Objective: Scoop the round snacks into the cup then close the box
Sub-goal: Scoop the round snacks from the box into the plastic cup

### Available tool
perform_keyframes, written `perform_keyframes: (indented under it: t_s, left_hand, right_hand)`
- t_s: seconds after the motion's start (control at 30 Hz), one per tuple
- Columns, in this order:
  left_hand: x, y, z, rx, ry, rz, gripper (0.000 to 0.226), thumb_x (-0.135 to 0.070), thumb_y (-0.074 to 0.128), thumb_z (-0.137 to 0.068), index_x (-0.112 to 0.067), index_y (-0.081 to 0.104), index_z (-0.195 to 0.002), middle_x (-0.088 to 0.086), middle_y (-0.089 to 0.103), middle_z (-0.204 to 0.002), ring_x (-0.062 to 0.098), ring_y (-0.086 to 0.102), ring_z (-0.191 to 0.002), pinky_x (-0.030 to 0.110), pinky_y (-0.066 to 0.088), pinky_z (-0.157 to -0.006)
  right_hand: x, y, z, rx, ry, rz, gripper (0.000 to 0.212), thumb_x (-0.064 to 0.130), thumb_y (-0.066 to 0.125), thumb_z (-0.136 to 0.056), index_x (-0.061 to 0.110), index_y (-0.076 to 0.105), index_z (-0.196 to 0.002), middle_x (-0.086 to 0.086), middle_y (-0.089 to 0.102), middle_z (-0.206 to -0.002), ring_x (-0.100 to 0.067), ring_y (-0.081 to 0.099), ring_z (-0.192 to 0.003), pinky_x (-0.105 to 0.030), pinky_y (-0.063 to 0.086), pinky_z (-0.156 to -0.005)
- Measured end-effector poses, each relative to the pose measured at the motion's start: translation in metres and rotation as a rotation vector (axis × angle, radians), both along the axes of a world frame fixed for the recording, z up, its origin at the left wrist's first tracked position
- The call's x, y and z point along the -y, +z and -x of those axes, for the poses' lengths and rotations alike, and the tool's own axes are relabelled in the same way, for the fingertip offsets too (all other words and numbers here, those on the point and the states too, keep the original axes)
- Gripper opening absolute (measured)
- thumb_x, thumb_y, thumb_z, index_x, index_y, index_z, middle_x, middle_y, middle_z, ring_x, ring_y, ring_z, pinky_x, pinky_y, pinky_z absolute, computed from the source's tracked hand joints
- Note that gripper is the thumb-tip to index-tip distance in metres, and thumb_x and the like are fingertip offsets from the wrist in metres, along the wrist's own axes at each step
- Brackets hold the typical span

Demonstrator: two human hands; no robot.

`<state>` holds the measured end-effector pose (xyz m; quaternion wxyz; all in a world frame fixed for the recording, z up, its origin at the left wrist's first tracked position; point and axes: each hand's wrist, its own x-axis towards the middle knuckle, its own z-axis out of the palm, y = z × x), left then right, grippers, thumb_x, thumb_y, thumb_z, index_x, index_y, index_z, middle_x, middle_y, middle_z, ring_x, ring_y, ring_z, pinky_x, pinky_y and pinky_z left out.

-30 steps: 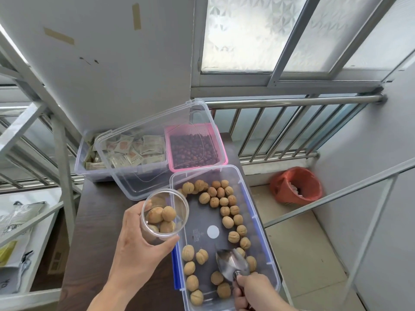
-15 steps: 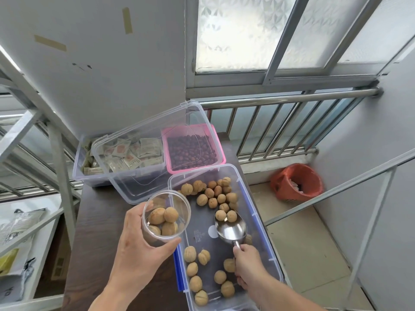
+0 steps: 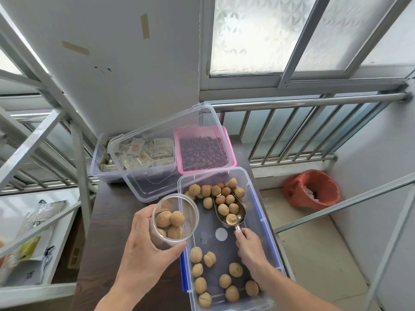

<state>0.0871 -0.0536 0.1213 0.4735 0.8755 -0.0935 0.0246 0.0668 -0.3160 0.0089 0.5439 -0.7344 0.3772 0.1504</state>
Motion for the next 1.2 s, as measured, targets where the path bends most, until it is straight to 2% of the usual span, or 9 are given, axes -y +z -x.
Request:
perform_keyframes:
  t_s: [0.2,0.4,0.57,0.7,0.77,0.87,0.93,1.03,1.2]
  left_hand:
    - [0.005,0.001,-0.004,0.000,0.002,-0.018,0.097,-0.022,0.099,-0.054,-0.053,0.039,-0.124,-0.019,0.053,-0.126,-0.013,0.049,-0.116,-0.004,0.033,-0.088]
    - [0.009,0.001,-0.011,0.008,-0.017,-0.047,0.096,-0.026,0.098,-0.054,-0.052,0.038,-0.125,-0.027,0.050,-0.122,-0.007,0.053,-0.114,0.002,0.039,-0.088]
    - [0.012,0.001,-0.014,0.028,-0.057,-0.077,0.089,-0.028,0.096,-0.057,-0.047,0.041,-0.125,-0.029,0.047,-0.121,-0.003,0.053,-0.115,0.003,0.038,-0.090]
    - [0.017,0.002,-0.015,0.043,-0.065,-0.091,0.087,-0.031,0.093,-0.057,-0.046,0.041,-0.126,-0.030,0.045,-0.123,-0.002,0.053,-0.115,0.011,0.042,-0.089]
    - [0.020,0.002,-0.014,0.049,-0.071,-0.089,0.088,-0.033,0.092,-0.058,-0.047,0.041,-0.127,-0.029,0.045,-0.124,-0.001,0.052,-0.116,0.016,0.043,-0.092]
    - [0.024,0.004,-0.014,0.043,-0.082,-0.089,0.086,-0.038,0.089,-0.058,-0.039,0.044,-0.131,-0.022,0.048,-0.126,0.004,0.053,-0.116,0.028,0.047,-0.096]
    - [0.027,0.006,-0.014,0.043,-0.089,-0.088,0.086,-0.043,0.087,-0.059,-0.038,0.044,-0.133,-0.019,0.049,-0.127,0.007,0.054,-0.116,0.035,0.048,-0.098]
    - [0.032,0.010,-0.013,0.062,-0.111,-0.083,0.085,-0.051,0.081,-0.059,-0.038,0.042,-0.133,-0.019,0.050,-0.127,0.004,0.051,-0.117,0.032,0.045,-0.100]
    - [0.035,0.009,-0.010,0.042,-0.114,-0.081,0.087,-0.052,0.075,-0.054,-0.039,0.040,-0.133,-0.021,0.047,-0.130,0.007,0.049,-0.116,0.028,0.043,-0.099]
  right_hand:
    - [0.007,0.012,0.021,0.098,0.031,-0.014,0.030,0.043,0.050,-0.095,0.021,0.058,-0.075,0.003,0.050,-0.063,-0.014,0.042,-0.060,-0.034,0.037,-0.059]
    - [0.022,0.049,0.044,0.223,0.149,-0.043,0.024,0.033,0.053,-0.099,0.022,0.065,-0.081,0.007,0.048,-0.058,-0.011,0.041,-0.056,-0.030,0.034,-0.051]
    - [0.049,0.112,0.053,0.354,0.338,0.119,0.021,0.018,0.059,-0.098,0.023,0.072,-0.083,-0.007,0.064,-0.066,-0.004,0.053,-0.059,-0.023,0.042,-0.055]
    - [0.075,0.171,0.054,0.352,0.461,0.172,0.018,0.019,0.058,-0.098,0.012,0.071,-0.086,0.008,0.046,-0.049,0.000,0.038,-0.044,-0.011,0.031,-0.043]
    - [0.082,0.201,0.052,0.371,0.511,0.183,0.023,0.030,0.058,-0.095,0.012,0.070,-0.089,0.008,0.043,-0.049,-0.002,0.035,-0.044,-0.012,0.031,-0.043]
    - [0.083,0.244,0.048,0.430,0.624,0.229,0.056,0.066,0.050,-0.084,0.015,0.072,-0.095,0.009,0.043,-0.052,-0.003,0.036,-0.047,-0.011,0.032,-0.045]
    - [0.082,0.263,0.046,0.417,0.749,0.314,0.069,0.079,0.044,-0.077,0.020,0.072,-0.096,0.010,0.048,-0.054,-0.001,0.039,-0.050,-0.010,0.033,-0.049]
    - [0.076,0.282,0.042,0.340,0.916,0.432,0.079,0.087,0.030,-0.072,0.023,0.071,-0.091,0.008,0.049,-0.059,-0.003,0.041,-0.053,-0.015,0.032,-0.051]
    - [0.060,0.300,0.037,0.174,0.994,0.553,0.085,0.089,0.016,-0.063,0.025,0.064,-0.091,0.000,0.059,-0.078,-0.005,0.046,-0.057,-0.018,0.038,-0.054]
